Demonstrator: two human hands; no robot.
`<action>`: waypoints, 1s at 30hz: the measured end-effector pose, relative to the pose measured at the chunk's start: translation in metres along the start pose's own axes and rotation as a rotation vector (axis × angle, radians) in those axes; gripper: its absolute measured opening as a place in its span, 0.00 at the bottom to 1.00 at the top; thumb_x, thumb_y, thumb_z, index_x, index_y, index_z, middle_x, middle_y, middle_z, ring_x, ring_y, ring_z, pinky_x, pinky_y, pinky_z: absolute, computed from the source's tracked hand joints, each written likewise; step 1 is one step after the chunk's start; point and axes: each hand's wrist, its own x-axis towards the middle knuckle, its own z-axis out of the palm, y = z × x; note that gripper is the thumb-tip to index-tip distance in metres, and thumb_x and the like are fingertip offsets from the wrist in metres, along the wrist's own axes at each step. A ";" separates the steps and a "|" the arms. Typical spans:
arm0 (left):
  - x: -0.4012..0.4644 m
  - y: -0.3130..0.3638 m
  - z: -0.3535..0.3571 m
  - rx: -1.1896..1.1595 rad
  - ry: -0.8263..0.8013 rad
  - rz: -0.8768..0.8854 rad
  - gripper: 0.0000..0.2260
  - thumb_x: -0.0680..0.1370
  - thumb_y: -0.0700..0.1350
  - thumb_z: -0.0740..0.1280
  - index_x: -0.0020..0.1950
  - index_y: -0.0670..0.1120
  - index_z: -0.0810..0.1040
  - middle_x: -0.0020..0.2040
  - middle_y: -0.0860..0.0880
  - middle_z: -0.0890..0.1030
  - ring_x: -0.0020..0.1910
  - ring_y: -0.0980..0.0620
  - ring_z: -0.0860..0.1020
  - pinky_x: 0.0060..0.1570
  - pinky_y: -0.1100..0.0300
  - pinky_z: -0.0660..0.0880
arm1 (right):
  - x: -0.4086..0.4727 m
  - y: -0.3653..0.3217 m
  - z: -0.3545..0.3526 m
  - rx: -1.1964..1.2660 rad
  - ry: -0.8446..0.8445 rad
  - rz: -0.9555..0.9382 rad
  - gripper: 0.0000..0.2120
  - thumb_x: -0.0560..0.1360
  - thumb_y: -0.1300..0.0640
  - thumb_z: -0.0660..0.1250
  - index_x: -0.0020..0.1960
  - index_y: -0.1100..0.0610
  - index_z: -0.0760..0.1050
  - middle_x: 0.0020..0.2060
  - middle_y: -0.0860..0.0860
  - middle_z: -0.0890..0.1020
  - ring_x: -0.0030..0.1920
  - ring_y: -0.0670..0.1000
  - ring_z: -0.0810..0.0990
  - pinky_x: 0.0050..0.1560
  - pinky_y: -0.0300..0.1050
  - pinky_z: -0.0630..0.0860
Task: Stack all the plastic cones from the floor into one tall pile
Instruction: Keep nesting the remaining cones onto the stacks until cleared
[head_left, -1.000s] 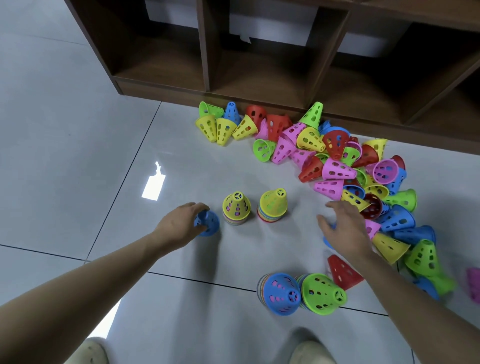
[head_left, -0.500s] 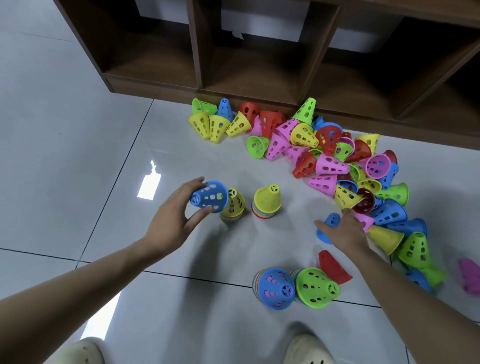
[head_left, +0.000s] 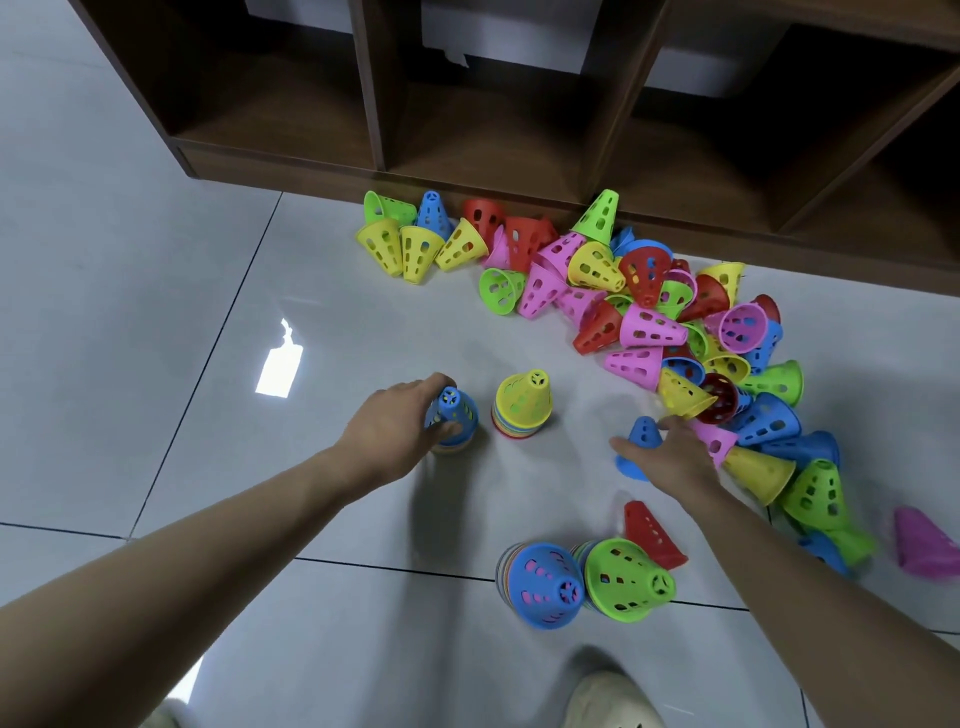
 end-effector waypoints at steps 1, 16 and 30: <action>0.002 0.001 0.002 0.009 0.003 -0.007 0.13 0.78 0.53 0.69 0.60 0.52 0.71 0.49 0.51 0.80 0.47 0.45 0.76 0.48 0.50 0.73 | -0.001 -0.002 0.001 0.077 -0.016 -0.013 0.36 0.70 0.42 0.76 0.70 0.57 0.67 0.61 0.57 0.76 0.54 0.57 0.76 0.54 0.51 0.76; 0.011 0.001 0.000 -0.041 -0.032 -0.079 0.12 0.75 0.54 0.71 0.54 0.55 0.72 0.47 0.53 0.81 0.46 0.46 0.77 0.45 0.48 0.77 | -0.044 -0.102 -0.009 0.471 -0.028 -0.792 0.25 0.72 0.54 0.76 0.65 0.51 0.72 0.58 0.50 0.78 0.60 0.47 0.79 0.61 0.42 0.76; 0.005 0.003 0.003 -0.089 -0.013 -0.091 0.13 0.76 0.55 0.71 0.56 0.57 0.71 0.48 0.51 0.82 0.49 0.46 0.80 0.46 0.47 0.77 | -0.027 -0.086 0.036 0.187 -0.150 -0.698 0.23 0.68 0.59 0.78 0.60 0.47 0.77 0.48 0.47 0.84 0.50 0.46 0.83 0.57 0.48 0.80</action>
